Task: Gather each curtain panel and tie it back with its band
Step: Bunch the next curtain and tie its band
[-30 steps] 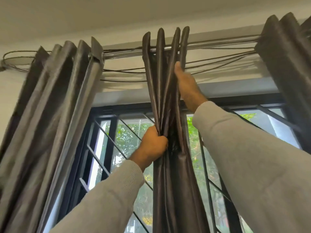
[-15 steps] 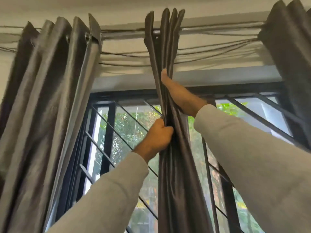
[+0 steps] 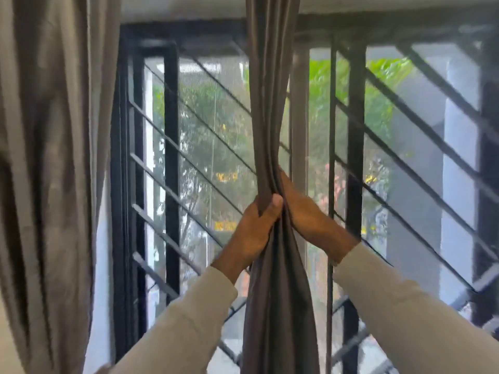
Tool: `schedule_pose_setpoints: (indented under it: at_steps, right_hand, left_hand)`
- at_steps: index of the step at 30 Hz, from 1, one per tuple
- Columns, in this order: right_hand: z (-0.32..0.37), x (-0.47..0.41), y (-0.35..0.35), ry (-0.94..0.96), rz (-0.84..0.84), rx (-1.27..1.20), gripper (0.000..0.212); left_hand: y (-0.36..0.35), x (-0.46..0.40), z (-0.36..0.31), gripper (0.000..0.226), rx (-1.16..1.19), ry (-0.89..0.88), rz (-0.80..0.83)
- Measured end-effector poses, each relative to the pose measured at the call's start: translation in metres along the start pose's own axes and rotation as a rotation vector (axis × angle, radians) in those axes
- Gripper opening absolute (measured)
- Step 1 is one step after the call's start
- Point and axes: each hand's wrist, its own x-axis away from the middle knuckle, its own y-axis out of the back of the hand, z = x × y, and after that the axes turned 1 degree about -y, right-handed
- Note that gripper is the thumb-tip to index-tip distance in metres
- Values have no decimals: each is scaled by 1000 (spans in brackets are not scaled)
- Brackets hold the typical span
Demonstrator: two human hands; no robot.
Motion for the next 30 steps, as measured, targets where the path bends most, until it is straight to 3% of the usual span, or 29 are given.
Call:
schedule_pose_setpoints:
  at_steps: [4,6,9,11,13,15,19,24,25,27,30]
  right_hand:
    - [-60,43,-12,-13,-102,-184,41]
    - [-75,54,-13,-11,-198,-133,37]
    - [-93,70,-12,-27,-269,-32,32]
    - [-101,86,-9,-36,-264,-56,15]
    - [-103,107,-12,-77,-265,-159,31]
    - [-107,127,-19,-77,-218,-248,32]
    - [-109,136,-38,-108,-300,-102,53]
    - [-111,135,-26,-149,-624,-67,18]
    - [-110,138,-26,-159,-606,-139,12]
    - [-105,142,-36,-213,-490,-219,24]
    - [-109,142,-56,-212,-258,-163,32]
  left_hand:
    - [14,35,49,91,-91,8,-4]
    - [22,41,60,94,-105,60,11]
    - [34,56,73,87,-95,97,12]
    - [38,75,81,86,-105,122,-39]
    - [40,95,93,80,-99,137,-100]
    - [39,112,102,70,-85,145,-182]
    - [34,119,106,46,-110,115,-276]
    - [49,123,110,26,75,180,-362]
    - [52,124,112,22,162,202,-374]
    - [49,123,110,14,312,258,-306]
    - [33,120,112,32,238,293,-160]
